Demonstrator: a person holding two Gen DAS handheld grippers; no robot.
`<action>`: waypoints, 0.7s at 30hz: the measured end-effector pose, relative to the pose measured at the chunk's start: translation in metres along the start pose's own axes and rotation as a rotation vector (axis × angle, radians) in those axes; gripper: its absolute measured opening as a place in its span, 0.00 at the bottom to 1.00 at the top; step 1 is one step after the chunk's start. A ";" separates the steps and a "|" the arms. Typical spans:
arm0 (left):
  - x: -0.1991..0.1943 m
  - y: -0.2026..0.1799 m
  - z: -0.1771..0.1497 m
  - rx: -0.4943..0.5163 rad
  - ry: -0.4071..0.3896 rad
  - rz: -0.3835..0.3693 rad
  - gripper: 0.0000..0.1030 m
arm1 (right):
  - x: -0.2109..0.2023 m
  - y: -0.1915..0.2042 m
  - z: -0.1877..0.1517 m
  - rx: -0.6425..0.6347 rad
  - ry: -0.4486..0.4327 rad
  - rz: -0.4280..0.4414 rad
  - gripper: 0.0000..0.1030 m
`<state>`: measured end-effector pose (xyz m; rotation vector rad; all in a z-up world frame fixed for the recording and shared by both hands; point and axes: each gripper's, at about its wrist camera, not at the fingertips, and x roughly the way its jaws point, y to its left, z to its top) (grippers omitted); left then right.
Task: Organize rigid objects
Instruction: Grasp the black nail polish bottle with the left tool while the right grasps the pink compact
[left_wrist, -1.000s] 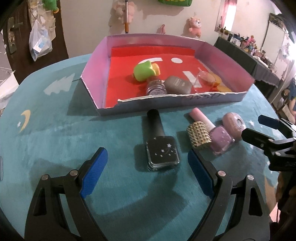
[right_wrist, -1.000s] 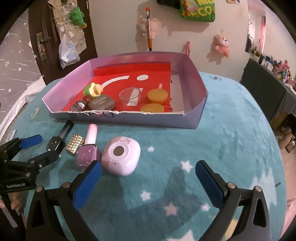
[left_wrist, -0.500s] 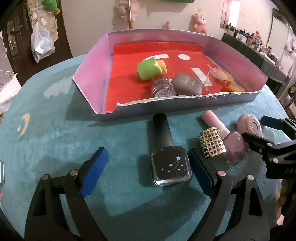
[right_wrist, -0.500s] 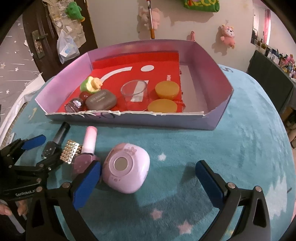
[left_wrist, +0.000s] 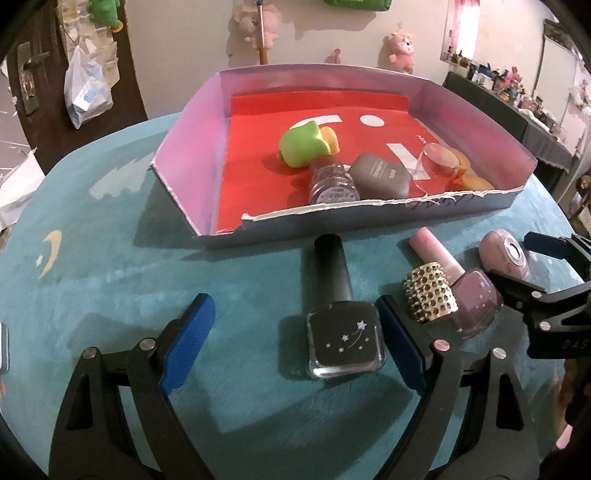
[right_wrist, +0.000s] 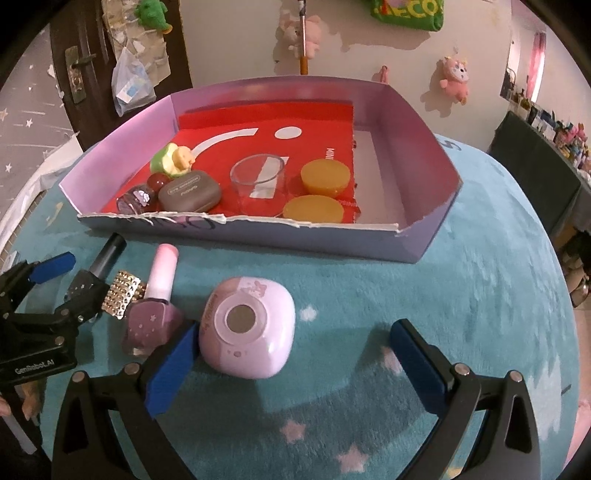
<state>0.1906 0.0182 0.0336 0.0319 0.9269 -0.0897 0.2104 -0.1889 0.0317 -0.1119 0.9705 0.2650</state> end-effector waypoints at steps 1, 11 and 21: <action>0.000 0.000 0.001 0.002 -0.001 -0.005 0.82 | 0.000 0.000 0.000 -0.002 -0.001 -0.004 1.00; -0.004 -0.009 0.003 0.029 -0.023 -0.058 0.38 | -0.003 0.008 -0.001 -0.060 -0.022 0.010 0.77; -0.018 -0.014 0.000 0.025 -0.055 -0.081 0.33 | -0.017 0.010 -0.003 -0.061 -0.042 0.051 0.51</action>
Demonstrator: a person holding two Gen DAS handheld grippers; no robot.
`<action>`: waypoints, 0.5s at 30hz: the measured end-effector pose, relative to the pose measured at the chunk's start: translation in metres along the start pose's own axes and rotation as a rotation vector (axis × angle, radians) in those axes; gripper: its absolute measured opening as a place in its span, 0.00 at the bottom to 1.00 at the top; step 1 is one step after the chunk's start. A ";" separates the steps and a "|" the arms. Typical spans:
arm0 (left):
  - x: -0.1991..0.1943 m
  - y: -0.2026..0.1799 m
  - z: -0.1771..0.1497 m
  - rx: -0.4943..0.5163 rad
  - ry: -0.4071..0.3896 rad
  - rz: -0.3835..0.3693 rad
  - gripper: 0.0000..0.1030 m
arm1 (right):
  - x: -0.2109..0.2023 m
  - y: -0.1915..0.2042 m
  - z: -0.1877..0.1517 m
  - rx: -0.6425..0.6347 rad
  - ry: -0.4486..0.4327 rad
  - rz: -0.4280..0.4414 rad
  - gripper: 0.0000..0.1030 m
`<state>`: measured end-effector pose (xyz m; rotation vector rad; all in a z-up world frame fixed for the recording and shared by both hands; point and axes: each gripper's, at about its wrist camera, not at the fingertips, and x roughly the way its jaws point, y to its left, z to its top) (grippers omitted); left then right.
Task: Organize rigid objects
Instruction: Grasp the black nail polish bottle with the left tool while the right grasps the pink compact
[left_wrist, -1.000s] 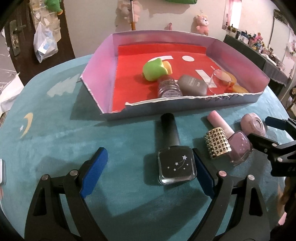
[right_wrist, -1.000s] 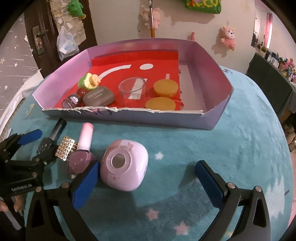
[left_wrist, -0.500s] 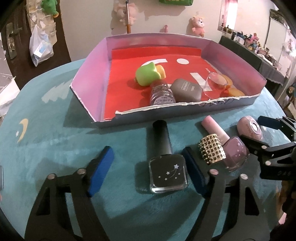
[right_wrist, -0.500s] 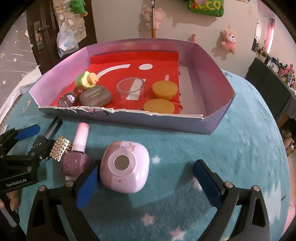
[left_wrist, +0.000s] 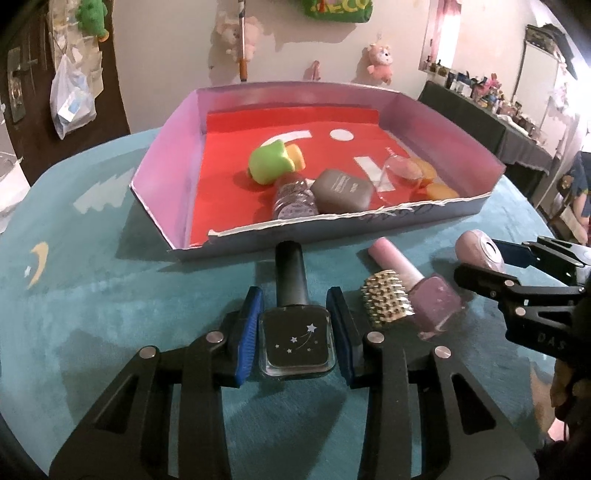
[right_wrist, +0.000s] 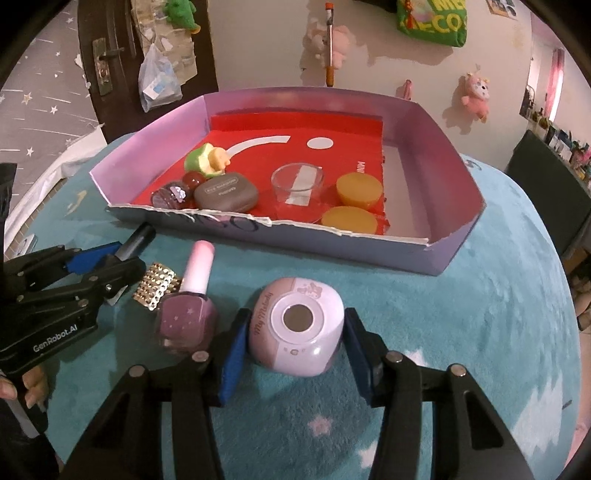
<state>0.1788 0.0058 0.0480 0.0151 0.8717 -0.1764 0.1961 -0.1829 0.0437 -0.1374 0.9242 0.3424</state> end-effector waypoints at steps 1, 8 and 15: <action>-0.003 -0.001 0.000 0.003 -0.005 -0.004 0.33 | -0.002 0.000 0.000 0.001 -0.005 -0.001 0.51; -0.018 -0.009 -0.001 0.021 -0.033 -0.008 0.33 | -0.015 -0.003 -0.001 0.025 -0.021 0.014 0.51; -0.026 -0.011 -0.004 0.022 -0.044 -0.001 0.33 | -0.022 -0.001 -0.011 0.025 -0.019 0.023 0.51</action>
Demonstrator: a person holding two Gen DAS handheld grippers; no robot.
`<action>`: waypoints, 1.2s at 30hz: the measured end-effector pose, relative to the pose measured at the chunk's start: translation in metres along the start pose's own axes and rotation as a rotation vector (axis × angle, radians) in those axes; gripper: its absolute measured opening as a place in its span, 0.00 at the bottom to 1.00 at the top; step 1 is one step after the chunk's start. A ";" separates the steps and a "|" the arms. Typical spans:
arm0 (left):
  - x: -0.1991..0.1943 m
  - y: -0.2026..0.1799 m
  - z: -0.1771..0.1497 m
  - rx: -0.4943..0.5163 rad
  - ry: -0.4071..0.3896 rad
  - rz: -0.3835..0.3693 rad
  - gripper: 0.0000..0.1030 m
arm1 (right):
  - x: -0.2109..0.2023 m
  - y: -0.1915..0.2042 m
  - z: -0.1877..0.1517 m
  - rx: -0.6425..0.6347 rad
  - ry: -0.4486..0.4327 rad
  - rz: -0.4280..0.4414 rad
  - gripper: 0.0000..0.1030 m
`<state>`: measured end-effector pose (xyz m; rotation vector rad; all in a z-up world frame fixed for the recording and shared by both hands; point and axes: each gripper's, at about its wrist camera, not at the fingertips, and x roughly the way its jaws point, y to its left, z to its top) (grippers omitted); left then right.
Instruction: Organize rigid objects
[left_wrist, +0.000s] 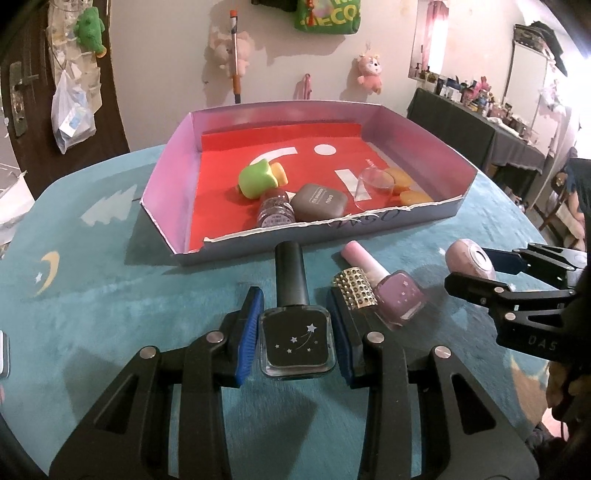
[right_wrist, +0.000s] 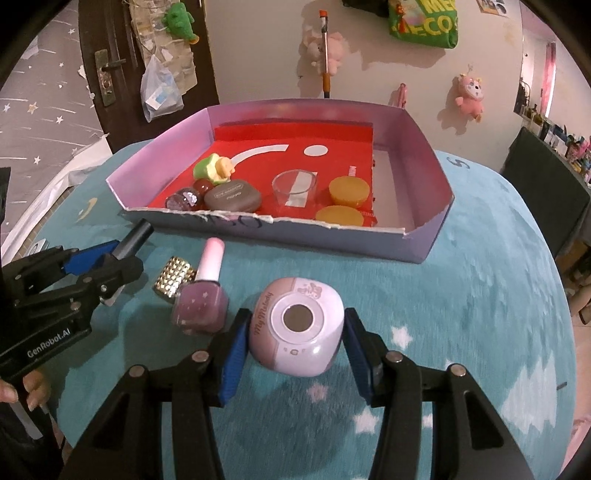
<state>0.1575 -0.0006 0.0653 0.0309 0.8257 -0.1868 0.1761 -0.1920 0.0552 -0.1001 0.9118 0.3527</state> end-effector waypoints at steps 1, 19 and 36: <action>-0.001 0.000 0.000 0.000 -0.001 0.000 0.33 | -0.001 0.000 -0.001 0.000 0.000 0.002 0.51; -0.010 -0.009 -0.002 0.013 -0.014 0.006 0.33 | -0.007 0.001 -0.009 -0.003 -0.005 0.011 0.51; -0.022 -0.011 0.028 0.020 -0.052 -0.078 0.33 | -0.027 -0.004 0.014 -0.015 -0.084 0.015 0.51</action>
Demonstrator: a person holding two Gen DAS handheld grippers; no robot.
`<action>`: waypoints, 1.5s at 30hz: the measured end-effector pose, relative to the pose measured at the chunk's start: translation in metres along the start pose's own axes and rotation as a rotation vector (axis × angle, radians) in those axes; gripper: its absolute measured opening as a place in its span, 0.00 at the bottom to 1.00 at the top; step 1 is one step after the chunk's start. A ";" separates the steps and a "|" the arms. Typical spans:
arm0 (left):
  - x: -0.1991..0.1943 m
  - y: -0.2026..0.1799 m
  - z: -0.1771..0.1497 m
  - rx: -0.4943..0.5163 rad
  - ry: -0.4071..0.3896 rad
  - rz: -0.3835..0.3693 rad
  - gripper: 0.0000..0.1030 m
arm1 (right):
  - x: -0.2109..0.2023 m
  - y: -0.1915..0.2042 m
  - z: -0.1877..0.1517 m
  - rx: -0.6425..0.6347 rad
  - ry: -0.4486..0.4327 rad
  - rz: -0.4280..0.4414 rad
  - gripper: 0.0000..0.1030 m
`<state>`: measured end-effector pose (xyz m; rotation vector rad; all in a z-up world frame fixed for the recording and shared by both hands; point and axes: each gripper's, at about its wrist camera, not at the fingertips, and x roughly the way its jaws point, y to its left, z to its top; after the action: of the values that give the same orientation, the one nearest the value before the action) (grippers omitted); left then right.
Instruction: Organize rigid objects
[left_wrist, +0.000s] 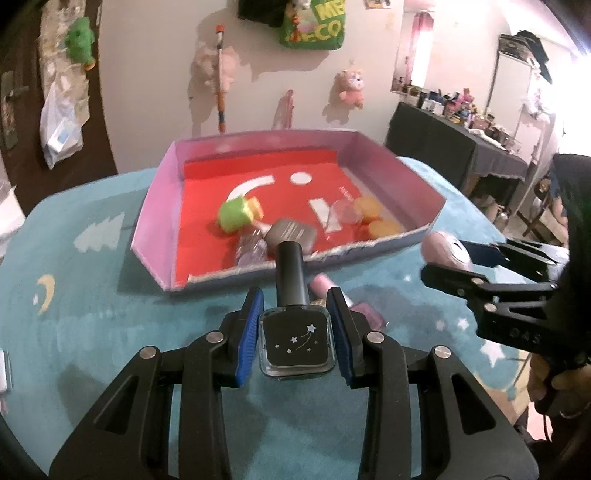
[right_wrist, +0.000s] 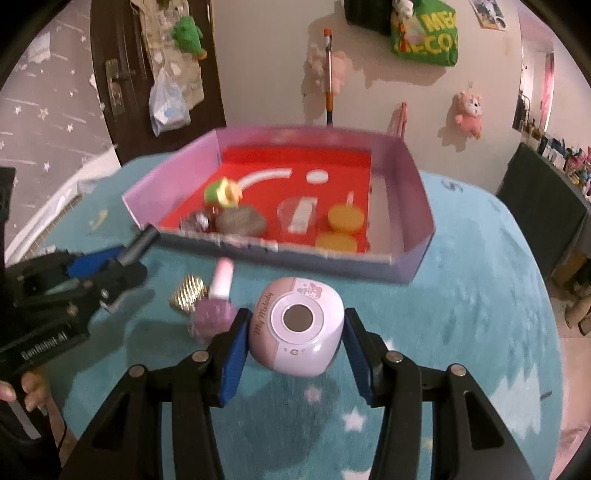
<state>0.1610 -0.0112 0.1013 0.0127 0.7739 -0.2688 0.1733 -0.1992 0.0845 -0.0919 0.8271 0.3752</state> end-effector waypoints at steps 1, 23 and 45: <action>-0.001 -0.002 0.006 0.006 -0.005 -0.008 0.33 | -0.001 -0.002 0.006 0.000 -0.010 0.006 0.51; 0.130 0.021 0.123 0.047 0.191 -0.171 0.33 | 0.095 -0.037 0.135 -0.109 0.138 0.030 0.51; 0.188 0.033 0.124 0.034 0.322 -0.128 0.33 | 0.183 -0.040 0.147 -0.161 0.339 -0.008 0.51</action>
<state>0.3824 -0.0368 0.0573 0.0396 1.0924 -0.4079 0.4032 -0.1505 0.0476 -0.3148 1.1300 0.4244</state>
